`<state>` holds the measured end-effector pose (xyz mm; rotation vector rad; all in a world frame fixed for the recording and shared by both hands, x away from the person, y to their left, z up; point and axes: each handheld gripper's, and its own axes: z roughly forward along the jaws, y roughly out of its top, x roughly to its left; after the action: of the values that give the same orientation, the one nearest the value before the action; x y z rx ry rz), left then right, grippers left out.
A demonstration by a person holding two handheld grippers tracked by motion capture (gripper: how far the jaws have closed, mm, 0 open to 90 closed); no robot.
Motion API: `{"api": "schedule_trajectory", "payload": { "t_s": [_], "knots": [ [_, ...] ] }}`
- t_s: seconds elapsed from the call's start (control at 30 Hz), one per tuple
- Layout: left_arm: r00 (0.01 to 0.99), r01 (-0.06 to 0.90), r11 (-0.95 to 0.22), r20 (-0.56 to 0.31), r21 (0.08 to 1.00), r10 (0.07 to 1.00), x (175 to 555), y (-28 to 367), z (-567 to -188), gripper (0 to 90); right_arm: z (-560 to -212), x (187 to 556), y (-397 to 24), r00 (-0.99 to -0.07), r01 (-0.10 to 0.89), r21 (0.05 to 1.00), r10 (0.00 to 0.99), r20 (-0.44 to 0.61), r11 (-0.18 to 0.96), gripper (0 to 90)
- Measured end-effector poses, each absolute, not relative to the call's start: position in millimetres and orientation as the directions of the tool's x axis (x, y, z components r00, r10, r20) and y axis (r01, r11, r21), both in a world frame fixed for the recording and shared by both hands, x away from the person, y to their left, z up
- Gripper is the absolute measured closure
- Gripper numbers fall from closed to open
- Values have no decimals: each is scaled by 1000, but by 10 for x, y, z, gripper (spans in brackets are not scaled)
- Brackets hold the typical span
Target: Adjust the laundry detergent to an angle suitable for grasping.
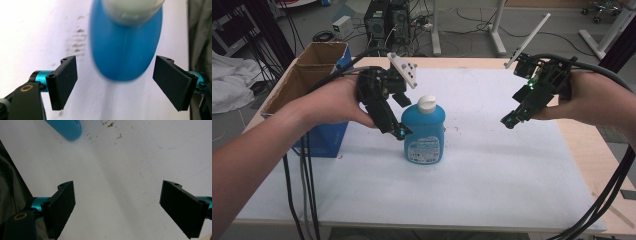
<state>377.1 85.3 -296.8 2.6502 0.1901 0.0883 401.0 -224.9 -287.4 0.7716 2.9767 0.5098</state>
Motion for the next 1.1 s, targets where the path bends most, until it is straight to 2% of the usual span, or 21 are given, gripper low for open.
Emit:
{"api": "schedule_trajectory", "payload": {
  "t_s": [0.3,0.53,0.77,1.1],
  "knots": [
    [884,363,-818,111,447,454,3797,1215,-2541,199,-2847,4050,-2288,-856,504,342,512,73,793,126],
    [798,472,-766,157,436,582,3852,1437,-2306,199,-2802,4074,-2324,-828,544,362,554,84,757,126],
    [753,538,-737,160,409,639,3900,1478,-2302,199,-2774,4073,-2323,-804,573,371,590,79,731,126],
    [749,543,-739,168,400,641,3936,1454,-2320,199,-2739,4082,-2330,-790,586,386,609,75,713,126]
  ]
}}
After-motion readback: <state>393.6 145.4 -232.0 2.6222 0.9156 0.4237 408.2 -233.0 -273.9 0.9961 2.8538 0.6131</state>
